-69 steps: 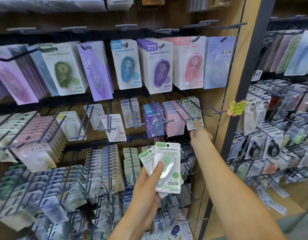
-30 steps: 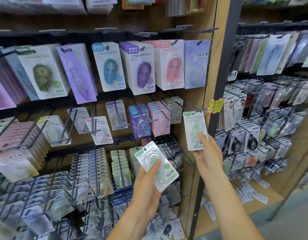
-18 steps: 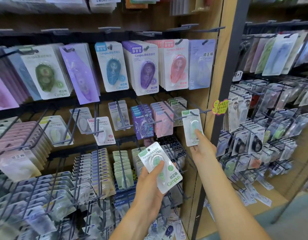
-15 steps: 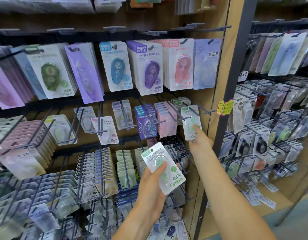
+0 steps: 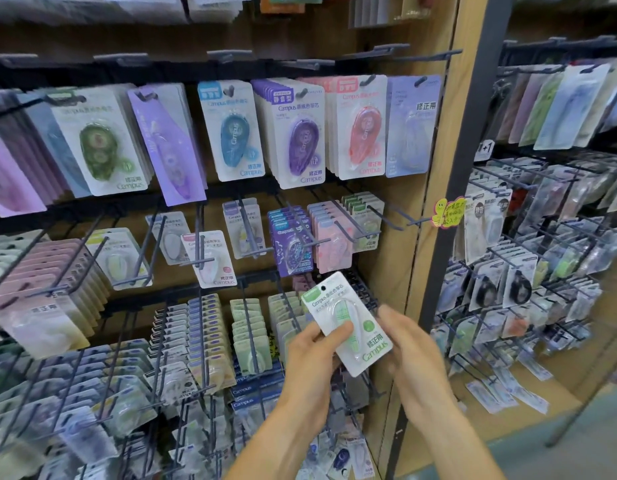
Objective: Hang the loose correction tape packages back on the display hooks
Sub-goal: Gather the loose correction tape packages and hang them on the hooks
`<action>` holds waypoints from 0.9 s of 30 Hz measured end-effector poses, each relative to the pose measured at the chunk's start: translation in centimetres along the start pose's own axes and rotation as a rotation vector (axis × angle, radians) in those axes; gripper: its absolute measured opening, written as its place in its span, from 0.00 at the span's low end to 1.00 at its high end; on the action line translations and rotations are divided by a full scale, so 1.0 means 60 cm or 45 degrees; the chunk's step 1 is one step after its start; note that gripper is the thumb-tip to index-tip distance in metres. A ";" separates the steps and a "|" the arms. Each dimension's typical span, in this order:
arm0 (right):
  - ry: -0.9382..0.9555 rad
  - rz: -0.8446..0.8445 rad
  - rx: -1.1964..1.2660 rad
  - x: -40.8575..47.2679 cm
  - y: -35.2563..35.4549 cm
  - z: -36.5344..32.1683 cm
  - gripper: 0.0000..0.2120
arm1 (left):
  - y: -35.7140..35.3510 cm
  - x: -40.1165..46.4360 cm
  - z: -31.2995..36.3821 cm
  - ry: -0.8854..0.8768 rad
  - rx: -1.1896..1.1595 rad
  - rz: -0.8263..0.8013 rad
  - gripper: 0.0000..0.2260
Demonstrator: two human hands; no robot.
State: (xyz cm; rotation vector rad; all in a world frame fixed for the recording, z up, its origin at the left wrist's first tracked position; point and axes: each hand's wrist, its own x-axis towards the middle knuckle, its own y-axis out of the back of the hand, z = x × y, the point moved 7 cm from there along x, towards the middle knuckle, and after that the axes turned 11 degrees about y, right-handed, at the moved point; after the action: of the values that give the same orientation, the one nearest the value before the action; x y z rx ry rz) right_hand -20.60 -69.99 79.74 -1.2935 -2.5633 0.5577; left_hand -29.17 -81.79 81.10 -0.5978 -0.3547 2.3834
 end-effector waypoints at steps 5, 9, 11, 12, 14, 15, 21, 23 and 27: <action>0.160 -0.067 0.078 -0.018 0.013 -0.021 0.18 | -0.055 0.001 0.003 -0.074 0.089 -0.080 0.12; 0.151 0.092 0.410 0.022 0.022 -0.026 0.16 | -0.082 -0.005 0.021 -0.125 0.077 -0.132 0.17; 0.127 0.160 0.489 0.044 0.022 -0.025 0.13 | -0.078 -0.006 0.024 -0.144 0.098 -0.103 0.19; 0.120 0.191 0.509 0.056 0.023 -0.026 0.12 | -0.073 -0.008 0.023 -0.153 0.116 -0.092 0.19; 0.115 0.247 0.529 0.076 0.024 -0.030 0.11 | -0.063 -0.011 0.020 -0.149 0.145 -0.084 0.17; 0.115 0.268 0.534 0.085 0.025 -0.031 0.11 | -0.057 -0.013 0.018 -0.142 0.147 -0.076 0.16; 0.132 0.251 0.501 0.119 0.018 -0.036 0.08 | -0.022 -0.017 0.006 -0.117 0.149 -0.016 0.11; 0.135 0.251 0.495 0.124 0.015 -0.037 0.09 | -0.012 -0.018 0.003 -0.105 0.162 0.003 0.11; 0.116 0.285 0.481 0.123 0.018 -0.033 0.10 | 0.005 -0.017 0.001 -0.084 0.150 0.026 0.11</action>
State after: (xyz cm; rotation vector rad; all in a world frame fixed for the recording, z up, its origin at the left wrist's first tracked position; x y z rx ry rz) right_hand -23.46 -62.95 81.24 -1.4312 -2.1177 0.9478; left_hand -28.63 -82.70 81.35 -0.4719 -0.2353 2.4283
